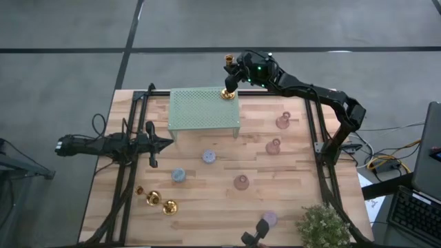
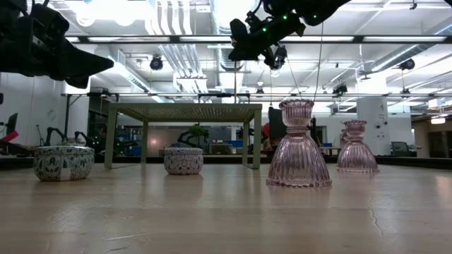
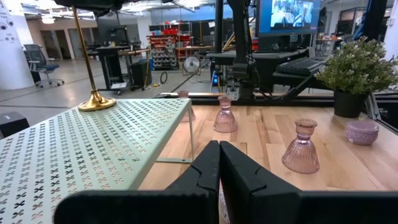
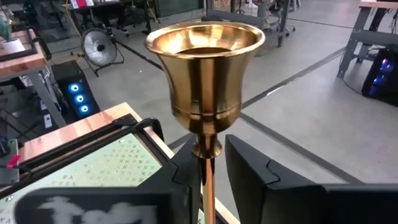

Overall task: Pick & Place candle stick holders
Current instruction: Put the right gold candle holder on the shelf

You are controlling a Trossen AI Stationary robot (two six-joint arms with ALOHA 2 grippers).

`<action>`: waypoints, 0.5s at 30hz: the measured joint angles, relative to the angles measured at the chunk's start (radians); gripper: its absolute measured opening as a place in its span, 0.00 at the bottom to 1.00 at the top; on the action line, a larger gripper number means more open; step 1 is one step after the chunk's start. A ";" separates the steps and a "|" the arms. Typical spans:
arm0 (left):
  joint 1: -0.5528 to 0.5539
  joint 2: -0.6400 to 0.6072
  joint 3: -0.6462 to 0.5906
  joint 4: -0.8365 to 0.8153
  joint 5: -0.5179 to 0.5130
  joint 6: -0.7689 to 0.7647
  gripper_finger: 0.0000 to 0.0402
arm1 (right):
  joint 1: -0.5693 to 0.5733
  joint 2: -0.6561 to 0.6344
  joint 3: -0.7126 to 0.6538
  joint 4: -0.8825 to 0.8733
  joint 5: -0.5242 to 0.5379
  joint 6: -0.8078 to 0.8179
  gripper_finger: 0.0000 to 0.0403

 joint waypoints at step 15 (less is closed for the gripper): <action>0.000 0.000 0.000 0.000 0.000 0.000 0.03 | 0.002 0.001 -0.010 -0.155 0.000 0.016 0.43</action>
